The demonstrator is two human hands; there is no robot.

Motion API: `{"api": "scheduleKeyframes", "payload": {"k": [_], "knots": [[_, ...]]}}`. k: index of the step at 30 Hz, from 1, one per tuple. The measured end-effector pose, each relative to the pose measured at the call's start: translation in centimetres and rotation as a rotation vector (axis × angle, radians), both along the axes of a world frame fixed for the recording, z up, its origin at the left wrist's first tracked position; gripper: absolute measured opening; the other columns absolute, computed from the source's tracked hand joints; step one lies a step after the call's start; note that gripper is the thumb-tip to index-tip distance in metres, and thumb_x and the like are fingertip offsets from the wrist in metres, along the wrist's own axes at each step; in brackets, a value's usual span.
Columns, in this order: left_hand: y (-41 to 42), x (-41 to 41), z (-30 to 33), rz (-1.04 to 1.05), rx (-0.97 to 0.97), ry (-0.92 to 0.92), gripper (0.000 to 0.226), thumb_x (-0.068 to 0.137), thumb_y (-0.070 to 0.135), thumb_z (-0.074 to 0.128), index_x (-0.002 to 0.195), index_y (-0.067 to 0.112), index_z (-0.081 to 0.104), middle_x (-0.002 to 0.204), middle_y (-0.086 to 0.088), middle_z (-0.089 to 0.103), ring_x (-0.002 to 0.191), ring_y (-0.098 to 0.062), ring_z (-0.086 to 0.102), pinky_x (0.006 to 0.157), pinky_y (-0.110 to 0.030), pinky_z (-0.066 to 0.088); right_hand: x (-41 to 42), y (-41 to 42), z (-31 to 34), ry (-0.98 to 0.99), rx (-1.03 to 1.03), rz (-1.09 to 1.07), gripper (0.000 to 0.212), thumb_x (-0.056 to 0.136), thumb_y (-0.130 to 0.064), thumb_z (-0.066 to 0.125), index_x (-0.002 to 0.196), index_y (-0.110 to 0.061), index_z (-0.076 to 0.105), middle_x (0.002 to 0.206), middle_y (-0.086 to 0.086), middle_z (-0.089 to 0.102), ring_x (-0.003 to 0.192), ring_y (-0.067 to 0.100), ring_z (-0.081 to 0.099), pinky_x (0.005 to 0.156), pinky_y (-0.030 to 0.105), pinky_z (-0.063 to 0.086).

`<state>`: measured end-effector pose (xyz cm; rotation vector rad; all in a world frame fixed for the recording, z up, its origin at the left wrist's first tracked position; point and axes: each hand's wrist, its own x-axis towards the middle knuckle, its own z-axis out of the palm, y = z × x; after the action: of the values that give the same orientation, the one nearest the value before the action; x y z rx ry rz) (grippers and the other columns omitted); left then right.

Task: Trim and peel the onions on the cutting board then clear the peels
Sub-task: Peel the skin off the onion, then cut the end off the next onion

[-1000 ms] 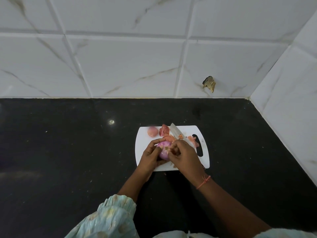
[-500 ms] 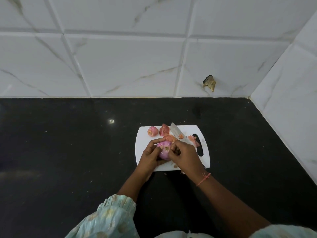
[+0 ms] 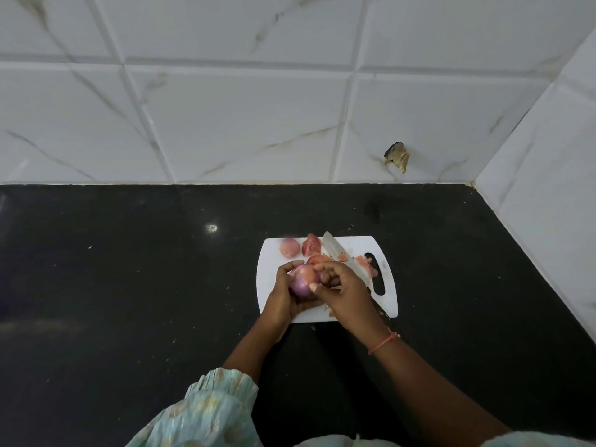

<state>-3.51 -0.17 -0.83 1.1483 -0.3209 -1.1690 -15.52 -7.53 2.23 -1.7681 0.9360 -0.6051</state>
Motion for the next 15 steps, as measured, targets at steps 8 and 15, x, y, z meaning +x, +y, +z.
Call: {"api": "scheduleKeyframes", "payload": {"k": [8,15], "knots": [[0.1,0.6,0.0,-0.220,0.061,-0.175,0.055,0.091,0.044,0.042,0.132,0.008,0.043,0.093,-0.020,0.069,0.061,-0.027,0.061,0.058,-0.033,0.051,0.3,-0.8,0.6,-0.004,0.006,-0.042,0.008,0.090,-0.019,0.069,0.097,-0.022,0.067,0.086,-0.004,0.066,0.081,0.014,0.066,0.070,0.025,0.057],[0.0,0.4,0.5,-0.097,0.136,0.012,0.062,0.103,0.054,0.032,0.100,0.002,0.066,0.071,-0.011,0.068,0.060,-0.017,0.063,0.062,-0.028,0.052,-3.7,-3.8,1.1,0.825,-0.411,-0.054,0.052,0.084,-0.037,0.068,0.129,-0.016,0.053,0.118,0.007,0.054,0.108,0.027,0.054,0.085,0.036,0.049]]}}
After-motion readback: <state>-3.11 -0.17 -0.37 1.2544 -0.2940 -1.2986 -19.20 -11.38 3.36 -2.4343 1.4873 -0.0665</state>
